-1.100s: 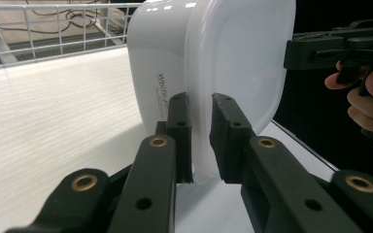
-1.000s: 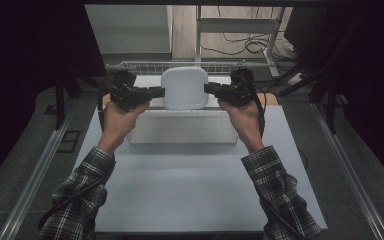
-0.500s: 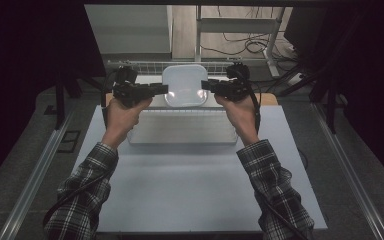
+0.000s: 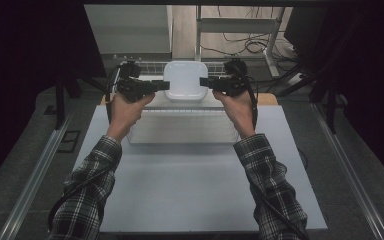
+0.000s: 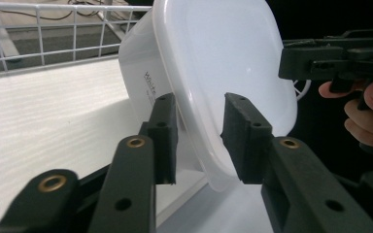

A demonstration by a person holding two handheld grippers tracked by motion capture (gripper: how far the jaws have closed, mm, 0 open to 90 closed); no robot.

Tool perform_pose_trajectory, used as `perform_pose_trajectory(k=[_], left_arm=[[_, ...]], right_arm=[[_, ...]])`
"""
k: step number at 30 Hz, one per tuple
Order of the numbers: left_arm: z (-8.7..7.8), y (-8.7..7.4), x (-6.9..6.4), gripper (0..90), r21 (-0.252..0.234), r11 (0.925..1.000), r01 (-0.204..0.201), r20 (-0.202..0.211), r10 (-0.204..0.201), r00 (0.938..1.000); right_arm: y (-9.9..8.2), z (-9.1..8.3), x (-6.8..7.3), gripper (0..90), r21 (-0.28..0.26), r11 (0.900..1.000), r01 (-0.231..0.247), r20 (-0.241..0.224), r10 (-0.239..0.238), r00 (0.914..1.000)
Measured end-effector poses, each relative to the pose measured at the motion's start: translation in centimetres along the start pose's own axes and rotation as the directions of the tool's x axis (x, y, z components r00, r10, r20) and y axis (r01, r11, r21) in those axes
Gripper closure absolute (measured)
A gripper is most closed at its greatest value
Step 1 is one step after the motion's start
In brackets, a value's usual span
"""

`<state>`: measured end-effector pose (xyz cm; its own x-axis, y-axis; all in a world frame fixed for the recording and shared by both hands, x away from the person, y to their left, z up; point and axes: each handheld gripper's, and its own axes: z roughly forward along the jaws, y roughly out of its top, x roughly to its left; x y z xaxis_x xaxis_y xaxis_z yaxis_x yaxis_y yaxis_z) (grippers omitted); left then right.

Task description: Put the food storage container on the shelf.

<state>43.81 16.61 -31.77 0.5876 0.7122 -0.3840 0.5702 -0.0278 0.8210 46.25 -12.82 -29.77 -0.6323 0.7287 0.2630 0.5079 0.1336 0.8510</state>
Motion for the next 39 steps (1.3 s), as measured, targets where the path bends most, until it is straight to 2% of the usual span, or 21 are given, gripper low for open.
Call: perform_pose_trajectory(k=[3,6,13,17,19,21,22,25,27,29,31,34,39], left_arm=[[0.3,0.3,0.3,63.8,0.003,0.9998,0.018,0.001,-0.018,0.9998],[0.6,0.6,0.5,62.2,-0.007,0.9999,0.015,-0.024,-0.015,0.9996],[1.5,1.4,0.4,61.4,-0.013,0.9999,-0.007,-0.106,0.005,0.9943],[1.8,1.4,0.6,55.9,-0.024,0.9997,-0.002,-0.107,0.000,0.9943],[1.8,1.3,0.5,52.0,-0.029,0.9994,-0.020,-0.127,0.016,0.9918],[1.8,1.2,0.5,43.6,-0.033,0.9987,-0.038,-0.136,0.034,0.9902],[1.8,1.1,0.6,39.2,-0.035,0.9985,-0.042,-0.128,0.037,0.9911],[1.6,1.0,0.8,27.3,-0.045,0.9983,-0.037,-0.092,0.033,0.9952],[1.4,0.9,0.8,22.4,-0.037,0.9989,-0.030,-0.063,0.027,0.9977],[1.1,0.7,0.8,19.9,-0.036,0.9984,-0.043,-0.050,0.041,0.9979],[0.8,0.5,0.9,17.6,-0.037,0.9983,-0.045,-0.022,0.044,0.9988],[0.4,0.0,1.0,13.1,-0.036,0.9978,-0.056,0.018,0.057,0.9982],[-0.2,-1.0,0.7,8.9,-0.023,0.9937,-0.109,0.033,0.110,0.9934]], right_arm=[[0.1,0.4,-0.1,58.0,-0.004,1.0000,0.000,0.008,0.000,1.0000],[0.2,0.8,-0.2,54.0,-0.008,0.9999,-0.008,0.023,0.008,0.9997],[0.6,1.9,0.0,55.0,-0.018,0.9988,0.044,0.126,-0.042,0.9911],[0.9,2.3,-0.1,53.7,-0.012,0.9989,0.045,0.143,-0.043,0.9887],[1.1,2.4,0.0,52.4,-0.005,0.9986,0.052,0.150,-0.050,0.9874],[1.2,2.4,0.1,46.4,0.006,0.9979,0.065,0.157,-0.065,0.9854],[1.2,2.4,0.1,42.2,0.014,0.9973,0.073,0.155,-0.074,0.9851],[1.1,2.4,0.0,27.3,0.043,0.9965,0.071,0.104,-0.075,0.9917],[1.0,2.3,0.1,18.1,0.036,0.9959,0.083,0.094,-0.086,0.9918],[0.7,2.3,0.2,11.3,0.041,0.9937,0.104,0.090,-0.108,0.9901],[0.5,2.1,0.3,8.4,0.038,0.9909,0.129,0.089,-0.132,0.9873],[0.3,1.6,0.3,5.9,0.025,0.9900,0.139,0.072,-0.140,0.9875],[-0.4,0.8,0.3,4.6,0.019,0.9877,0.155,0.045,-0.156,0.9867]])
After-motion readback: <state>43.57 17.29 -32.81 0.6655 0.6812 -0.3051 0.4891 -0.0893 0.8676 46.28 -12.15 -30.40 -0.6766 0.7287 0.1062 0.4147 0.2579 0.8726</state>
